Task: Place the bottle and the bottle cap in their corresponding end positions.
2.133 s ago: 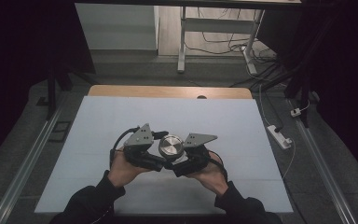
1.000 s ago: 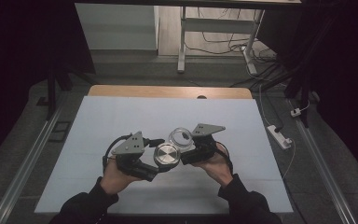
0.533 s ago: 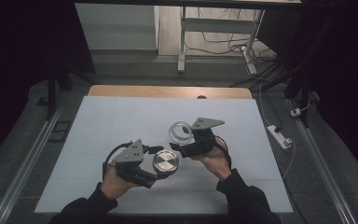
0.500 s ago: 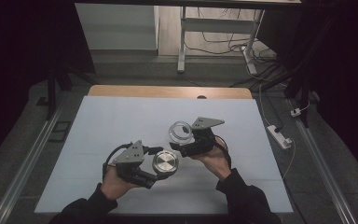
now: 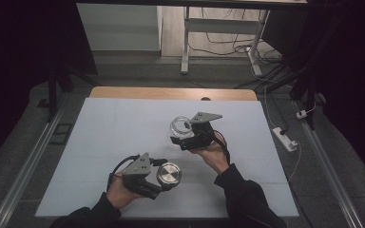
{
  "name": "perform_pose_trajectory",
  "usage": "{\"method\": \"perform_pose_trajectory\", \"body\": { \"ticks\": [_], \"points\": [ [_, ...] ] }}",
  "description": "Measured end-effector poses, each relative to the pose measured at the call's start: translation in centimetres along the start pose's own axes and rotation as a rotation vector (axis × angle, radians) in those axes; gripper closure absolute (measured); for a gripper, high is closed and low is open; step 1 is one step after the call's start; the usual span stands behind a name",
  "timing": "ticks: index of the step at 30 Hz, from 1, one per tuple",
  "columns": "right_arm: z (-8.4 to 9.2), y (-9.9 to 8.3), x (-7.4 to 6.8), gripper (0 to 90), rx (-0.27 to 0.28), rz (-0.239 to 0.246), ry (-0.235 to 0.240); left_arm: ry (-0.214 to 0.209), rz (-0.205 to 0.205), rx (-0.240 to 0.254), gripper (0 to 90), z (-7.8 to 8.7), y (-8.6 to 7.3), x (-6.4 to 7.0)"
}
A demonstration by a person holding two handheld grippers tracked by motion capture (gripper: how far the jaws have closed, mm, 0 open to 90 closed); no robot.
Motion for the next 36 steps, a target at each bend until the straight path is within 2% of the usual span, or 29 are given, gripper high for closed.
{"method": "perform_pose_trajectory", "body": {
  "ticks": [4, 7, 11, 17, 23, 26, 28, 36],
  "points": [
    [-0.7, 0.2, 0.7, 14.6, 0.003, -0.014, -0.011, -0.018, -0.008, -0.030, 20.8, -1.2, -1.3, -0.2],
    [-1.3, 0.2, 1.2, 14.6, -0.003, -0.015, -0.021, -0.013, -0.009, -0.057, 20.8, -2.0, -2.2, -0.5],
    [-2.2, 0.2, 1.6, 14.6, -0.014, -0.011, -0.023, -0.009, 0.022, -0.083, 20.8, -2.8, -3.1, -1.2],
    [-3.4, 0.0, 2.0, 14.6, -0.036, 0.001, -0.039, 0.009, 0.027, -0.122, 20.8, -4.0, -4.2, -1.9],
    [-4.4, -0.4, 2.8, 14.6, -0.050, 0.007, -0.060, 0.039, 0.037, -0.144, 20.8, -4.8, -4.7, -2.7],
    [-4.9, -0.8, 3.0, 14.6, -0.062, 0.007, -0.066, 0.041, 0.044, -0.153, 20.8, -5.0, -4.9, -2.8],
    [-5.3, -1.2, 3.1, 14.6, -0.075, 0.014, -0.069, 0.047, 0.042, -0.180, 20.8, -5.4, -5.3, -2.9],
    [-6.2, -2.2, 3.3, 14.5, -0.101, 0.028, -0.080, 0.069, 0.057, -0.223, 20.8, -5.8, -5.6, -3.4]
  ]
}}
Point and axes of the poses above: each handheld gripper's, and its own axes: z roughly backward along the jaws, y roughly out of its top, x roughly to its right, the point moved 9 cm from there along -z, roughly forward along the jaws, and after that the axes turned 2 degrees about x, right-handed, at the moved point
